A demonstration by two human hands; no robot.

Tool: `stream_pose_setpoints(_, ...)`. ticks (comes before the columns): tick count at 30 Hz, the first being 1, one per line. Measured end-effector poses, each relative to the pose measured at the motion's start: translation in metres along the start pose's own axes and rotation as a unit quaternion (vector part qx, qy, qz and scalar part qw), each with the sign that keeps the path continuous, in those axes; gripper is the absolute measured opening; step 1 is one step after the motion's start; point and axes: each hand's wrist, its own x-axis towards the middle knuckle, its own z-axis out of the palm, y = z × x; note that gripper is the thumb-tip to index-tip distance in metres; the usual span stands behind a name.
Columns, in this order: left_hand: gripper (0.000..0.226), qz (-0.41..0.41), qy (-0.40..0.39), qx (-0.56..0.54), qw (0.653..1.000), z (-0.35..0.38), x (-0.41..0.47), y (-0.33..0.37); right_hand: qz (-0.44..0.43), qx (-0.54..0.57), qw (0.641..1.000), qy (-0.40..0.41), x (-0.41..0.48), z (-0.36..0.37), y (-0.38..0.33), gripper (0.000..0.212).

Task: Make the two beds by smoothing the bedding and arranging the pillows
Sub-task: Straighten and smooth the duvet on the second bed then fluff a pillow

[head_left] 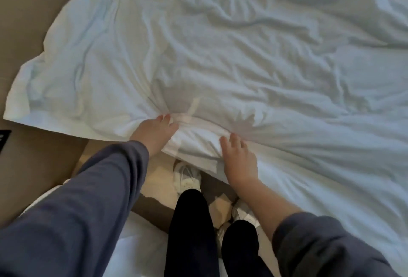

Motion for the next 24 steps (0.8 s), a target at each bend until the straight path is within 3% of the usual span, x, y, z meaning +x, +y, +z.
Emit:
stream_pose_setpoints(3,0.036,0.016,-0.047,-0.018,0.999,-0.044,-0.018,0.005,-0.057,0.046,0.996,-0.05,-0.002,-0.045,0.021,0.027)
stream_pose_setpoints(7,0.034,0.042,-0.176,-0.026,0.983,-0.088,-0.066,0.008,-0.109,0.063,0.974,-0.19,-0.043,-0.082,0.019,0.023)
stream_pose_setpoints(9,0.015,0.065,-0.219,-0.037,0.973,-0.106,-0.092,0.013,-0.124,0.072,0.961,-0.237,-0.067,-0.097,0.019,0.023)
stream_pose_setpoints(10,0.005,0.068,-0.223,-0.043,0.972,-0.114,-0.102,0.016,-0.125,0.085,0.956,-0.251,-0.076,-0.108,0.022,0.021)
stream_pose_setpoints(13,0.011,0.05,-0.201,-0.056,0.977,-0.144,-0.111,0.014,-0.095,0.128,0.952,-0.26,-0.082,-0.146,0.039,0.012)
stream_pose_setpoints(15,0.013,0.031,-0.158,-0.061,0.985,-0.176,-0.099,-0.001,-0.069,0.145,0.961,-0.224,-0.065,-0.177,0.051,0.013)
stream_pose_setpoints(17,0.011,-0.01,-0.078,-0.065,0.995,-0.216,-0.075,-0.025,-0.028,0.149,0.979,-0.138,-0.033,-0.209,0.065,0.014)
stream_pose_setpoints(19,0.01,-0.059,0.073,-0.062,0.994,-0.264,-0.038,-0.045,0.057,0.172,0.983,-0.001,0.006,-0.236,0.085,0.018)
stream_pose_setpoints(22,0.029,-0.099,0.299,-0.107,0.943,-0.304,0.021,-0.053,0.201,0.194,0.936,0.215,0.053,-0.253,0.111,0.041)
stream_pose_setpoints(24,0.036,-0.053,0.364,-0.084,0.926,-0.286,0.041,-0.046,0.206,0.152,0.938,0.233,0.063,-0.243,0.111,0.053)
